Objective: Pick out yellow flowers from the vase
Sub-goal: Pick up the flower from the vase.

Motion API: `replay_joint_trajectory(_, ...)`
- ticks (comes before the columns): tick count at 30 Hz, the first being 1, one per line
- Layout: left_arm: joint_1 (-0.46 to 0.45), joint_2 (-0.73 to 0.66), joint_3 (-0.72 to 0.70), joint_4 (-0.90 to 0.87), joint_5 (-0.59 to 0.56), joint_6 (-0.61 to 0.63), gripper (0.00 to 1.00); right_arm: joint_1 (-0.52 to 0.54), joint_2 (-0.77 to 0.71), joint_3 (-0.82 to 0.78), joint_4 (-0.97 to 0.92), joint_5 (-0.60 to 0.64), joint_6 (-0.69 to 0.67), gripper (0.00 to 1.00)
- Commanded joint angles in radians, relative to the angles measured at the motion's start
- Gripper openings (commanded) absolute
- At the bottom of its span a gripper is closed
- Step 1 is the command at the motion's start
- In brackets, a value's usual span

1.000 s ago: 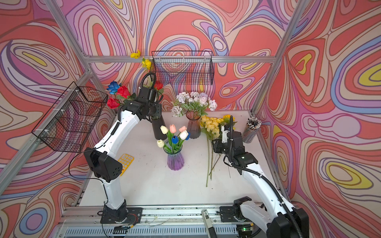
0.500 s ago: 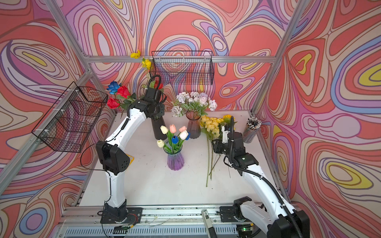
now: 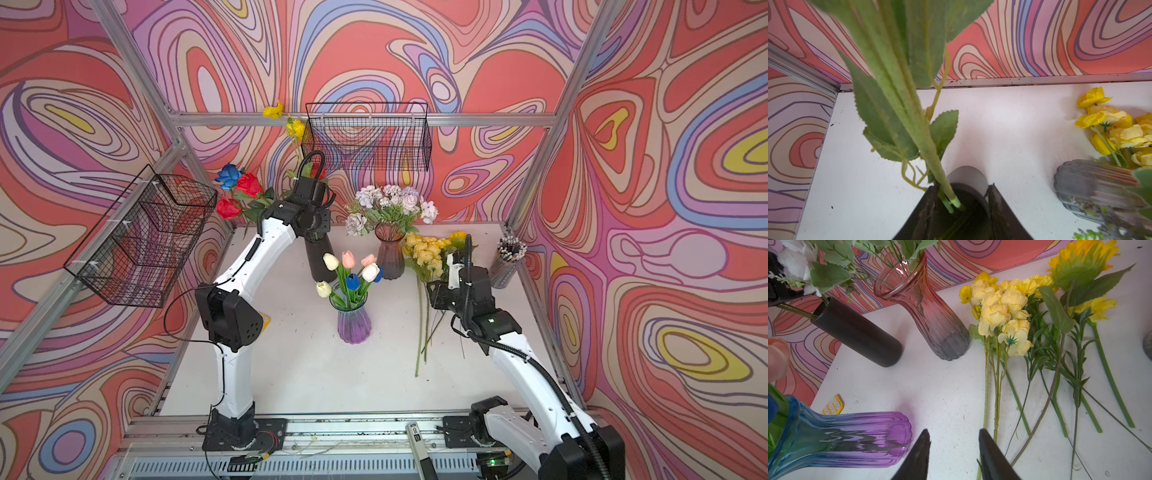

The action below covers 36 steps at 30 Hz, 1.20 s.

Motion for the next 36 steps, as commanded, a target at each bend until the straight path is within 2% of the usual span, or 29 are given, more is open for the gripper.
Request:
replay_joint_trajectory(1,0.015,0.009,0.025,-0.008,-0.010,0.006,0.43,-0.003,-0.008,-0.006,0.009,-0.009,0.000,0.41)
replay_joint_trajectory(12,0.021,0.032,0.024,0.003,0.024,0.004,0.42,-0.004,-0.009,0.002,0.002,-0.002,-0.005,0.41)
replay_joint_trajectory(21,0.021,0.031,0.006,0.006,0.052,0.009,0.34,-0.003,-0.009,-0.006,0.004,-0.001,-0.005,0.41)
replay_joint_trajectory(36,0.022,-0.034,-0.030,0.008,0.036,0.015,0.35,-0.003,0.001,-0.010,0.020,-0.014,0.006,0.41)
